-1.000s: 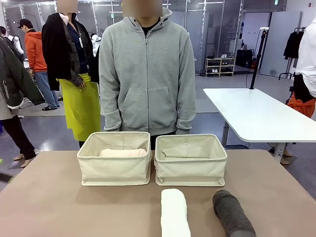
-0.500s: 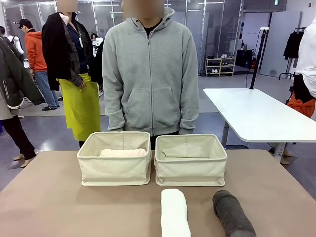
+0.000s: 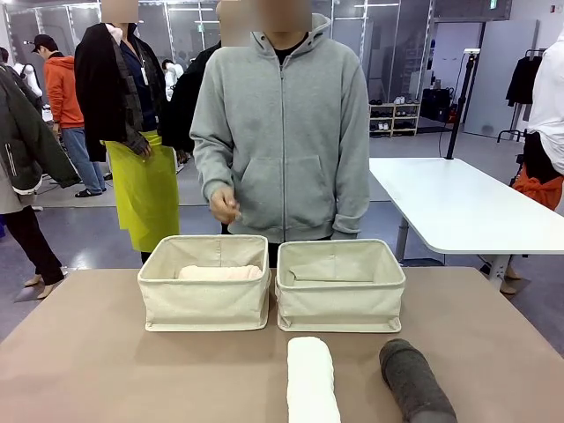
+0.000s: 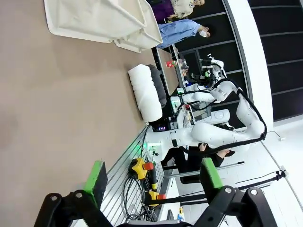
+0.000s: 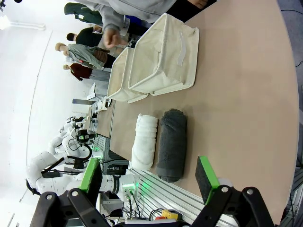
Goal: Divide the towels into two baskets.
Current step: Pick up one hotel-folded towel from the bottom of the table and place it in the Fabric basket indicated by the person.
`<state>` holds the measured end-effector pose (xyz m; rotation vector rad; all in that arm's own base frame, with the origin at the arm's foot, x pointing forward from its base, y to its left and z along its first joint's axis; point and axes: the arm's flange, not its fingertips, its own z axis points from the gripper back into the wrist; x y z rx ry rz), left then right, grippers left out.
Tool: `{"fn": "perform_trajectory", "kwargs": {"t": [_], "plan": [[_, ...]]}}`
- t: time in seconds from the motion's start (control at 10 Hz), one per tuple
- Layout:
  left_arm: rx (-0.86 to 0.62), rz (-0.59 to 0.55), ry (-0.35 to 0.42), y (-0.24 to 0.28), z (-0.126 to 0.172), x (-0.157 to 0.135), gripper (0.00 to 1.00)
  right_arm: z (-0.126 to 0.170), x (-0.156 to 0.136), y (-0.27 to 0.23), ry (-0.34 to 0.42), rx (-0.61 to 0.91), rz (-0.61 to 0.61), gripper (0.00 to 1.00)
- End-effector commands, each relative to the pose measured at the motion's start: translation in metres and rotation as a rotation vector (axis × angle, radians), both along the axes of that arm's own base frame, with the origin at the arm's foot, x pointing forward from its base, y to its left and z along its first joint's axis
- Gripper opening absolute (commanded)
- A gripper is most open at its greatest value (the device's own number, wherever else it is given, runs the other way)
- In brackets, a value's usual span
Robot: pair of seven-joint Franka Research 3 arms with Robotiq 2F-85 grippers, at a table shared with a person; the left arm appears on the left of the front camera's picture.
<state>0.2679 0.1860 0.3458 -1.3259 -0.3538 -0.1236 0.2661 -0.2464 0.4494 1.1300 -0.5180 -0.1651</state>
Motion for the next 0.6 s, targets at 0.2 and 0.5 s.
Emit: {"fn": "perform_trajectory", "kwargs": {"t": [0.2, 0.5], "plan": [[-0.009, -0.006, 0.01, 0.0003, 0.0024, -0.0055, 1.0, 0.0025, -0.0018, 0.0008, -0.012, 0.007, -0.004, 1.0], [-0.009, -0.006, 0.01, 0.0003, 0.0024, -0.0055, 1.0, 0.0025, -0.0018, 0.0008, -0.012, 0.007, -0.004, 1.0]]}}
